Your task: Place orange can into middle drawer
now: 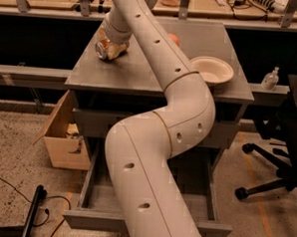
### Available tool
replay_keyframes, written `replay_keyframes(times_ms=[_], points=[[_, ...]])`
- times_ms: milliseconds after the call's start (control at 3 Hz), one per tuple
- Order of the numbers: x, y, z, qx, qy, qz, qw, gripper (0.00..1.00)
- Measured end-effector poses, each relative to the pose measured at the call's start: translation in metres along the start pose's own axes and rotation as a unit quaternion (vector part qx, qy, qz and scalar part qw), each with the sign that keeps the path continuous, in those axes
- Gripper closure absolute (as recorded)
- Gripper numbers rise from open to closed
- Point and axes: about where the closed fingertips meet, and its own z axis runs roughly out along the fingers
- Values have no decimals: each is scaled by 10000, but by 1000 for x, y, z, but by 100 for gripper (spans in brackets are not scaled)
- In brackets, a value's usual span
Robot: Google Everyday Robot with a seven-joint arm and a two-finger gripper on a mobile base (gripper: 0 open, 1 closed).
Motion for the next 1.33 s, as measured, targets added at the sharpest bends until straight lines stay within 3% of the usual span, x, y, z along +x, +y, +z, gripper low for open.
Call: replay_keyframes(times_ms=[333,667,1000,1333], points=[[-6,5,1,-81,-137,-24,9999,92],[6,-3,-25,289,-237,367,9986,100],[24,0,-64,673,-595,1222,9884,100],[27,14,-71,768,-1316,2344,9601,100]])
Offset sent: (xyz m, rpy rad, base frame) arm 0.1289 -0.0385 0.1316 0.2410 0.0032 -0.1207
